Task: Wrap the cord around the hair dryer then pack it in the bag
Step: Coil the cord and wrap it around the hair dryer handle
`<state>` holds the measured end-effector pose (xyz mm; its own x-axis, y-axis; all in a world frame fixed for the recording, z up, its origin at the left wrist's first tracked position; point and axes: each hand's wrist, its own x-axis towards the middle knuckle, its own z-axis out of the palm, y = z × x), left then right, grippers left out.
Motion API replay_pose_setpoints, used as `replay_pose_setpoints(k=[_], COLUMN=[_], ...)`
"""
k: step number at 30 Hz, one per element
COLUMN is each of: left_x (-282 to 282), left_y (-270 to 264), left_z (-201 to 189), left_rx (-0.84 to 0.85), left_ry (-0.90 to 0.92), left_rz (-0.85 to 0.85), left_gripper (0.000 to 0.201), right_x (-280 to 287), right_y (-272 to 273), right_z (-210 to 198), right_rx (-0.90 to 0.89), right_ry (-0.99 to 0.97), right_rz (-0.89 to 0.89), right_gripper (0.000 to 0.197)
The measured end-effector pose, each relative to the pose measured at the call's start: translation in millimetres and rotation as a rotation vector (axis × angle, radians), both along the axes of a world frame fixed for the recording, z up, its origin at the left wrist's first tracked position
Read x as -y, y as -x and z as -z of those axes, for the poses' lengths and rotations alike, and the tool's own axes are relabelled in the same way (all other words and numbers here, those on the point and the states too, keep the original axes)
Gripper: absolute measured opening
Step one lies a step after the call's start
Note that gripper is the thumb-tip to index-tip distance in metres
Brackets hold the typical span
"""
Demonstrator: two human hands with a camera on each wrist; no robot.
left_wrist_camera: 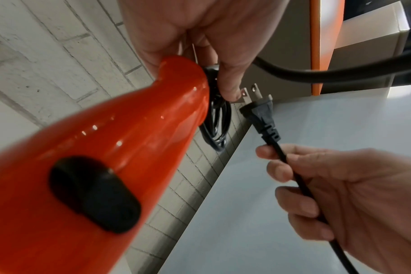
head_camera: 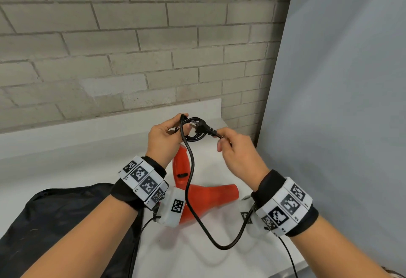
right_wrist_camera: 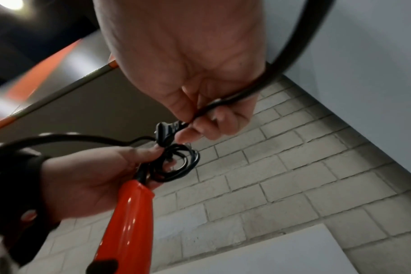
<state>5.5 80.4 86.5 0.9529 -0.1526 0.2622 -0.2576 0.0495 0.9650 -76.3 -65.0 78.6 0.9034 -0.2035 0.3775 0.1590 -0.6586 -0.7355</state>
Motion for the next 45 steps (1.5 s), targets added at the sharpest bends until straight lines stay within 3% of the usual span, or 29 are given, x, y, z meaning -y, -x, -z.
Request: replay_pose_setpoints(k=[5,10,18,27,36,41,45], left_x=[1,1,3,5,4,3,4], left_y=[6,6,0,-1,-3,-2,-1], left_z=[-4,-3,1,3,3,6,5], left_rx=[-0.011,-0.010,0.009,0.046,0.095,0.080,0.090], left_ry=[-0.015,-0.005,-0.016,-0.034,-0.070,-0.052,-0.058], left_rz=[0.040,0.033,0.078,0.184,0.269,0.216,0.210], left_gripper=[0.031,0.028,0.032,0.030,0.033,0.033,0.032], right_x=[-11,-11,-15,-20,-24,-12,-7], right_y=[-4,-7,-11,-17,-16,-20,-18], right_z=[1,1,3,5,5,-5,-11], right_rx=[0.026,0.067,0.000,-0.033,-0.021,-0.099,-0.122], right_ry=[0.156,0.079,0.114,0.188,0.363,0.225,0.255], right_rz=[0.128,0.189,0.187,0.305,0.189,0.080,0.094], right_gripper=[0.031,0.043,0.052,0.050,0.048,0.049,0.047])
